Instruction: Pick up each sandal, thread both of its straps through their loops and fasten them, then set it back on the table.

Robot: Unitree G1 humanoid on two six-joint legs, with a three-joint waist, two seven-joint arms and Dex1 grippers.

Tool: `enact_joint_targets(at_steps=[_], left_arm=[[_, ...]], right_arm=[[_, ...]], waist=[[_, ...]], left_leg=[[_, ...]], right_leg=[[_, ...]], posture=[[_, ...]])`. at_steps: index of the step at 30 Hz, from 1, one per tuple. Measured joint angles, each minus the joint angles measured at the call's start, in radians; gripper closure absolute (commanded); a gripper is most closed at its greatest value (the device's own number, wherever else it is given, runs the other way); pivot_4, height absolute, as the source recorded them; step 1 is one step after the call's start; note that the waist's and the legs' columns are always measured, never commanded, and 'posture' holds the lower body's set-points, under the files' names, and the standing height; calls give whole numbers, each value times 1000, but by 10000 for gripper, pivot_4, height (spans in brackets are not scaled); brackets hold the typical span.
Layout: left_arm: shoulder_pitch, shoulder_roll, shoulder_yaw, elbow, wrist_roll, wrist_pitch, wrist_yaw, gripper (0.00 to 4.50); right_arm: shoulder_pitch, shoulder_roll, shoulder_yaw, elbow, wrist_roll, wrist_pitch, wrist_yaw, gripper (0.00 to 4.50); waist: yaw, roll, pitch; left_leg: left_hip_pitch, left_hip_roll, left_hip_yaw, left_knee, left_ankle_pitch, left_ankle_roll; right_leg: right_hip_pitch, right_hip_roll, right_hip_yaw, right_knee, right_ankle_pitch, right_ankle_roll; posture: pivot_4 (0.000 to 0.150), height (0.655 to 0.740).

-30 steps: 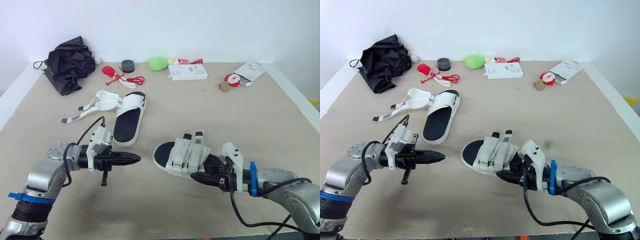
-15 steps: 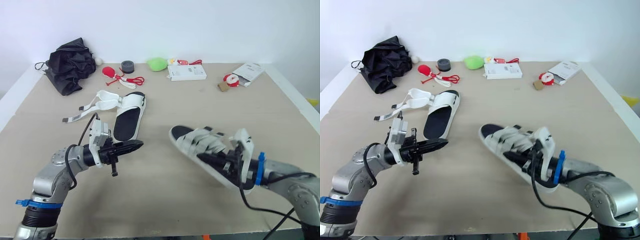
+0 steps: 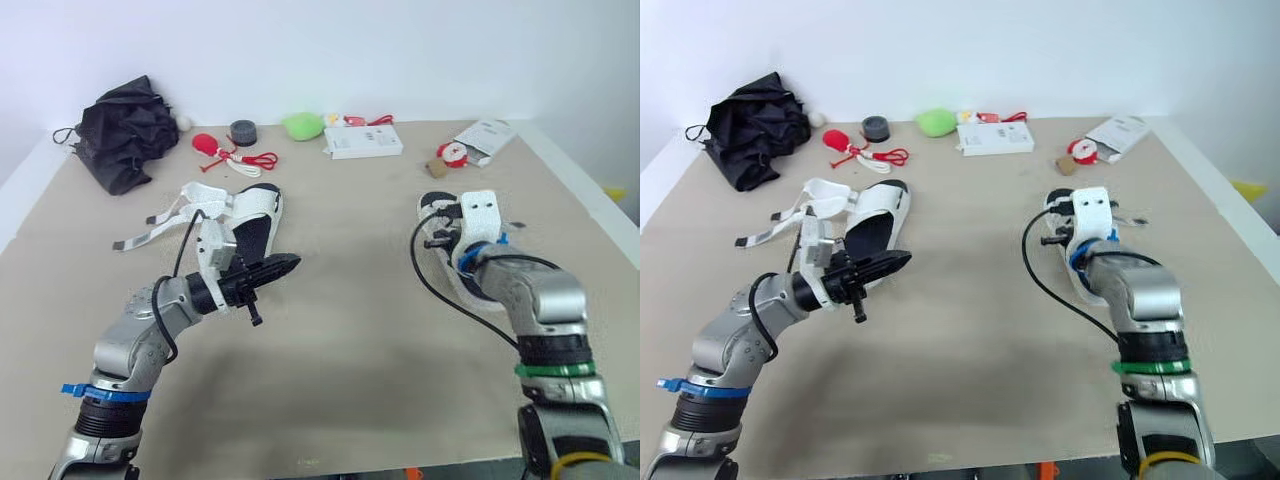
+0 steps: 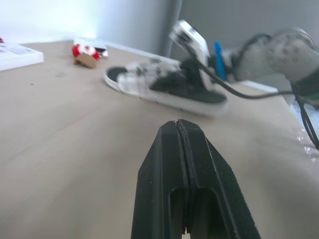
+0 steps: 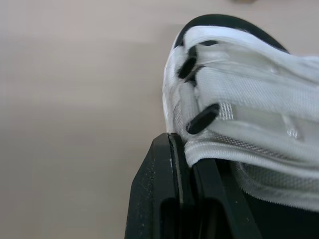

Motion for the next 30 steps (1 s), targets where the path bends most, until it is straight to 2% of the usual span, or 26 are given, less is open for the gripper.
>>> enact_joint_targets(at_steps=[3,6,7,8,9,15,18,21,25,27,30], left_arm=[[-2,-6,-4,2,18,-3,18,45000],[-2,-10,-4,2,21,-3,27,45000],[-1,-11,-4,1,22,-3,34,45000],[0,-10,-4,1,26,-3,38,45000],[2,-11,-4,0,30,-3,43,45000],[45,-17,32,-31,33,28,155,45000],[54,-13,50,-36,28,47,182,45000],[54,2,79,-32,28,77,229,45000],[57,34,99,-20,51,95,262,45000],[60,51,106,32,90,120,314,45000],[59,35,109,55,99,144,359,34594]], right_arm=[[-30,14,-10,103,-37,-59,-6,27200],[-30,14,-19,121,-44,-70,4,15738],[-22,11,-23,114,-45,-68,15,10232],[-12,9,-29,103,-45,-66,23,8373],[-4,7,-37,91,-44,-61,30,4262],[150,-164,-129,-147,7,68,173,4262],[193,-206,-141,-213,25,82,219,4262],[349,-300,-175,-422,139,109,411,4262],[474,-310,-203,-627,273,87,574,4262],[471,-264,-164,-781,373,49,644,4262],[411,-218,-106,-798,385,31,631,3510]], waist=[[0,0,0],[-1,0,0],[0,0,0],[0,0,0],[1,0,0],[2,1,0],[2,1,0],[2,0,0],[0,0,0],[-5,0,0],[-1,-5,3]], left_leg=[[0,1,0,0,0,0],[0,1,0,0,0,0],[0,1,0,0,0,0],[0,1,0,0,0,0],[0,1,0,0,0,0],[-1,1,0,-1,-1,3],[-1,2,0,0,-2,4],[0,3,-1,-1,-2,4],[1,4,-2,-1,-2,4],[2,6,-1,-1,-1,2],[2,6,-1,0,3,2]], right_leg=[[0,0,0,0,0,0],[0,0,1,0,0,0],[0,0,1,0,0,-1],[0,0,2,0,0,0],[0,0,2,0,0,0],[-2,0,3,0,1,0],[-2,1,4,1,1,0],[-1,3,3,1,0,1],[-1,4,3,1,-2,5],[-1,7,6,1,-2,5],[-1,7,4,1,2,5]], posture=[[1500,7400],[1500,7400],[1500,7400],[1500,7400],[1500,7400],[1500,7400],[1500,7400],[1500,7400],[1500,7400],[1500,7400],[1500,7400]])
